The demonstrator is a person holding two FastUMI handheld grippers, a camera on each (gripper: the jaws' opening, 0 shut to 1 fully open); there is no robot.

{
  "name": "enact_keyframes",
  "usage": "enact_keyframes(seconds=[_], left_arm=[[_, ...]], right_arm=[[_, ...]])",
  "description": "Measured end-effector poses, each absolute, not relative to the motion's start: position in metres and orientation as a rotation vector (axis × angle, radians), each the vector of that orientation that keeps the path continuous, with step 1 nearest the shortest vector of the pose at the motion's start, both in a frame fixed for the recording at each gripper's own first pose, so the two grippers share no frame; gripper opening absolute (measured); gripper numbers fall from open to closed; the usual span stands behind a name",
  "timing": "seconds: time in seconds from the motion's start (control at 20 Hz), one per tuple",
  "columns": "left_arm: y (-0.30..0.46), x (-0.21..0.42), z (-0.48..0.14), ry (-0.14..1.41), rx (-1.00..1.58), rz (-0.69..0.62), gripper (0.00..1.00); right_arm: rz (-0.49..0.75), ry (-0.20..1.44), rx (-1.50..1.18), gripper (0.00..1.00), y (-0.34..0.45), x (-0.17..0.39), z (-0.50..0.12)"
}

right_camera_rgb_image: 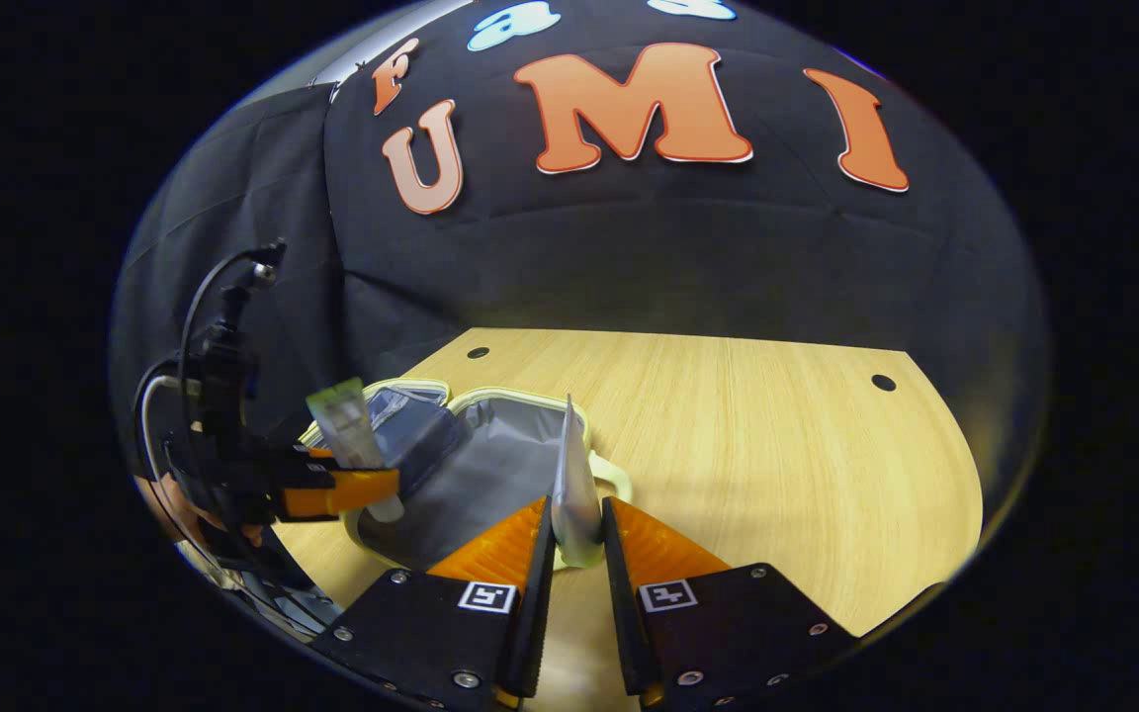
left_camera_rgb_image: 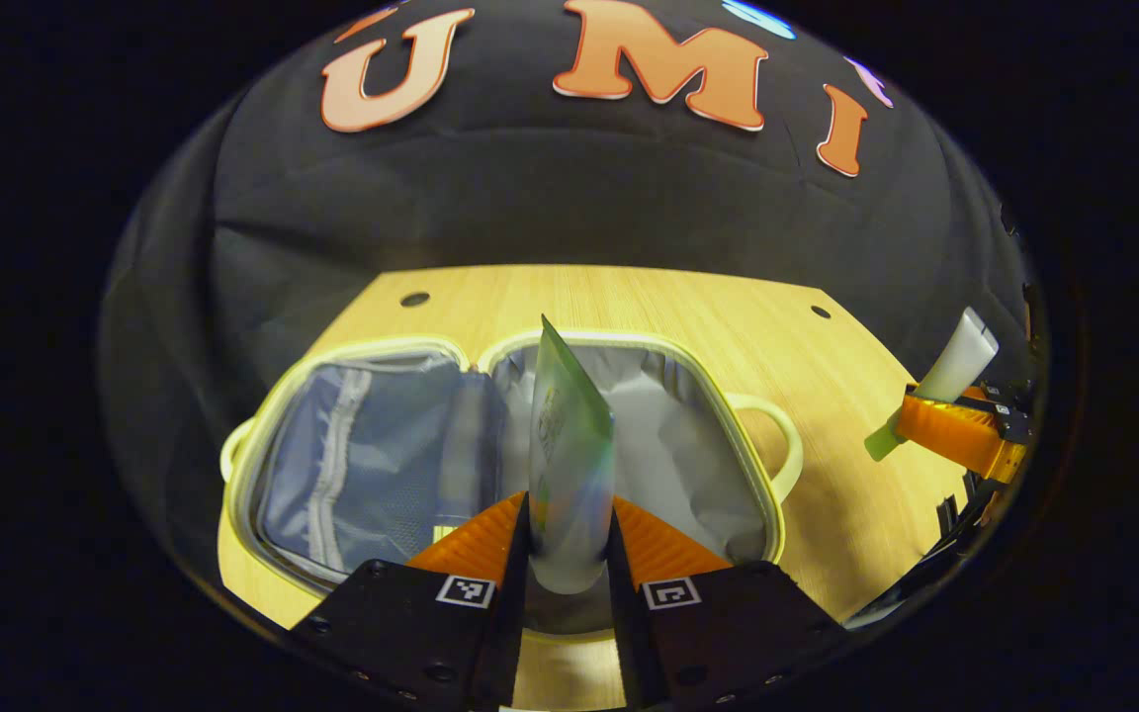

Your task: First open the suitcase, pack the skin care products into it, and then close the suitcase.

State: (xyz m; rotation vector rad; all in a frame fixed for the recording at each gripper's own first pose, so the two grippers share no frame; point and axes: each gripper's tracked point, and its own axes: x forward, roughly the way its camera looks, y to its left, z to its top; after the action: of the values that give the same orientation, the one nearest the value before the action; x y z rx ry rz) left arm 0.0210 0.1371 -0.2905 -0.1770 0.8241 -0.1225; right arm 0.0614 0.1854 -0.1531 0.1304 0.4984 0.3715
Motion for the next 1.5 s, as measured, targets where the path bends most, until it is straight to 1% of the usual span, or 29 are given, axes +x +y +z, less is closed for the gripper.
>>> enact_keyframes(seconds=[0.3,0.4,0.45,0.65,0.75,0.8,0.9,0.95,1.0,1.05,1.1,1.15,1.25,1.35,1.4,1.45,1.5], left_arm=[[0.135,0.032,-0.342,0.983,-0.204,-0.224,0.40],[0.129,0.044,-0.347,0.973,-0.207,-0.260,0.41],[0.129,0.051,-0.352,0.978,-0.182,-0.265,0.39],[0.124,0.061,-0.363,1.035,-0.181,-0.253,0.40],[0.124,0.061,-0.363,1.040,-0.174,-0.242,0.40],[0.122,0.058,-0.364,1.041,-0.194,-0.256,0.41],[0.120,0.061,-0.355,1.023,-0.240,-0.272,0.50],[0.125,0.060,-0.351,1.010,-0.256,-0.264,0.56],[0.129,0.059,-0.341,0.984,-0.282,-0.255,0.58],[0.135,0.059,-0.329,0.954,-0.308,-0.244,0.62],[0.147,0.058,-0.314,0.915,-0.319,-0.225,0.67],[0.162,0.059,-0.300,0.875,-0.322,-0.204,0.76],[0.202,0.062,-0.278,0.803,-0.333,-0.149,0.85],[0.245,0.054,-0.257,0.744,-0.347,-0.074,0.86],[0.268,0.051,-0.247,0.718,-0.352,-0.031,0.85],[0.285,0.048,-0.239,0.702,-0.352,-0.001,0.90],[0.305,0.041,-0.232,0.698,-0.344,0.030,0.90]], right_arm=[[0.326,0.555,0.119,0.31,0.226,0.072,-0.162],[0.313,0.572,0.117,0.31,0.237,0.076,-0.167],[0.309,0.582,0.117,0.31,0.241,0.078,-0.170],[0.291,0.621,0.133,0.31,0.248,0.084,-0.180],[0.291,0.643,0.142,0.32,0.253,0.093,-0.188],[0.295,0.654,0.145,0.31,0.256,0.097,-0.191],[0.298,0.671,0.146,0.32,0.259,0.100,-0.196],[0.305,0.683,0.150,0.32,0.262,0.101,-0.199],[0.311,0.690,0.153,0.32,0.264,0.103,-0.200],[0.317,0.700,0.154,0.32,0.266,0.104,-0.203],[0.324,0.711,0.156,0.31,0.270,0.105,-0.205],[0.331,0.725,0.156,0.31,0.274,0.107,-0.209],[0.345,0.753,0.151,0.31,0.282,0.107,-0.217],[0.352,0.783,0.146,0.32,0.289,0.108,-0.224],[0.350,0.799,0.141,0.32,0.292,0.109,-0.230],[0.343,0.809,0.139,0.32,0.293,0.109,-0.234],[0.335,0.818,0.136,0.32,0.294,0.110,-0.238]])
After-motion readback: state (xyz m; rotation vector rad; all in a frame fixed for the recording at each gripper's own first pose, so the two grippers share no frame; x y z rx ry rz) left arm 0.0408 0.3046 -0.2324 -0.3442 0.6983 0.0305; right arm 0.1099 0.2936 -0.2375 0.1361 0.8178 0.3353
